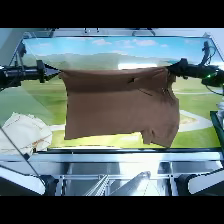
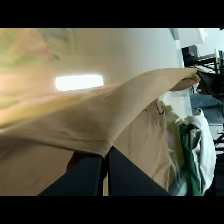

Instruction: Fold the shirts.

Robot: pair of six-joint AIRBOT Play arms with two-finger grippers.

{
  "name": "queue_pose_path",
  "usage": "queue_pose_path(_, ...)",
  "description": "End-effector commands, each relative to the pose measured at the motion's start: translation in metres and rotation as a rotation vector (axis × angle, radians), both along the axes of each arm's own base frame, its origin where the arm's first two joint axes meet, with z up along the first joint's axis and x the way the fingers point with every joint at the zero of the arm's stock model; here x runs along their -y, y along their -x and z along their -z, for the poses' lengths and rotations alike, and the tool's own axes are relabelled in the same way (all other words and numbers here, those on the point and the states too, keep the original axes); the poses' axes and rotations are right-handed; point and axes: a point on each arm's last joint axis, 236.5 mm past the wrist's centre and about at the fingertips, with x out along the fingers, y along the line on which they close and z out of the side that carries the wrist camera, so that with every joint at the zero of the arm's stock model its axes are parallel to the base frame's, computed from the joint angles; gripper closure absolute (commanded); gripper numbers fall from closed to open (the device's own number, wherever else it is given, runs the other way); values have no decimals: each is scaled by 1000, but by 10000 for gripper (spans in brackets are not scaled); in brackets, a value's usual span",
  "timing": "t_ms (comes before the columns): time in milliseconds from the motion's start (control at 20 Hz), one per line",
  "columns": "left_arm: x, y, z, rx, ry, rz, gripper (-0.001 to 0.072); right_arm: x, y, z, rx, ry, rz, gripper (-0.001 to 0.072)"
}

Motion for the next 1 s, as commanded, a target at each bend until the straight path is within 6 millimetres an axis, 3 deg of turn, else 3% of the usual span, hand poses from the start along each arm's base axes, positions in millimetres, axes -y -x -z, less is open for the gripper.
queue_pose_path(0, -4, -28, 33, -55, 17, 5, 682, 12, -11, 38, -35, -44, 48, 695)
queue_pose_path(150, 0, -34, 45, -96, 31, 38, 685, 19, 4, 63, -102, -5, 5, 695)
queue_pose_path(350, -7, -3, 111, -319, -199, 133, 694, 30, 24, 90, -172, 101, -51, 695)
queue_pose_path(500, -5, 21, 134, -402, -308, 214, 693, 34, 33, 103, -197, 172, -84, 695)
queue_pose_path(600, 1, 23, 139, -405, -346, 232, 694, 35, 35, 105, -203, 178, -86, 694)
queue_pose_path(650, 4, 20, 139, -395, -351, 228, 691, 35, 35, 105, -207, 174, -83, 684)
queue_pose_path(700, 5, 20, 139, -393, -352, 230, 686, 36, 35, 105, -223, 160, -68, 572)
queue_pose_path(750, 6, 22, 139, -401, -349, 236, 488, 38, 36, 105, -246, 138, -52, 391)
queue_pose_path(800, 5, 27, 137, -423, -341, 243, 349, 41, 41, 102, -271, 108, -48, 364)
queue_pose_path(900, -6, 38, 128, -473, -326, 244, 199, 56, 57, 94, -314, 43, -55, 364)
queue_pose_path(950, -17, 43, 121, -506, -326, 225, 196, 64, 68, 87, -337, 2, -62, 371)
